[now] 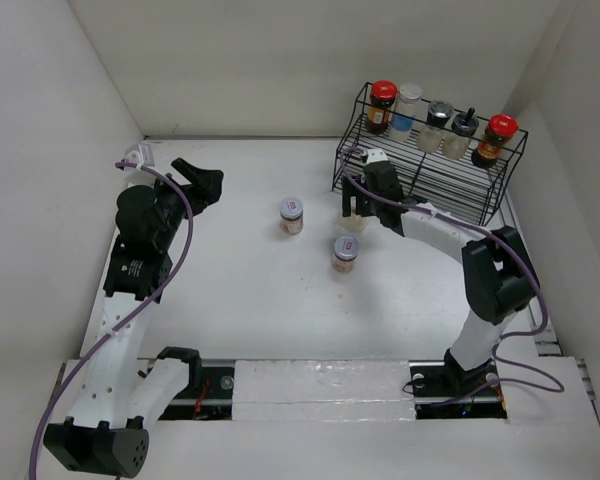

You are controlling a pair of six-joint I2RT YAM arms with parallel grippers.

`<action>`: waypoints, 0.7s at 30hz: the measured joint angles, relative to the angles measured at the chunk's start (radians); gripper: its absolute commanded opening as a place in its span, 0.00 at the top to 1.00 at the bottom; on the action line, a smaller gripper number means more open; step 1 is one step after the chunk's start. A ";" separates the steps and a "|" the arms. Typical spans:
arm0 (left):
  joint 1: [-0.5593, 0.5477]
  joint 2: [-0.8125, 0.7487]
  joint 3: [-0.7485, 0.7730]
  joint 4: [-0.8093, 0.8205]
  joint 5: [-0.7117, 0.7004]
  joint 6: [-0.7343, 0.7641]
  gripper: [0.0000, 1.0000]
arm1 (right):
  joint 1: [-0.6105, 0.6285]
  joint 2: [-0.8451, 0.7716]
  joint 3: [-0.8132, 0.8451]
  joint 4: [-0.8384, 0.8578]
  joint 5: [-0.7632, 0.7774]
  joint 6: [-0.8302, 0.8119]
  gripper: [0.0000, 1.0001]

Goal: Organize the condiment bottles

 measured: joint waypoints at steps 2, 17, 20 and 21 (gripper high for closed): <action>0.000 0.000 0.000 0.000 0.001 0.000 0.27 | 0.000 0.014 0.008 0.000 0.017 0.000 0.13; 0.000 0.000 0.000 0.000 0.003 0.000 0.27 | 0.053 0.048 0.058 -0.020 0.149 -0.025 0.39; 0.000 -0.001 0.000 0.000 0.003 0.000 0.27 | 0.070 0.026 0.058 -0.053 0.151 -0.035 0.39; 0.000 -0.001 0.000 0.000 0.004 0.000 0.27 | 0.078 0.006 0.058 -0.072 0.150 -0.042 0.39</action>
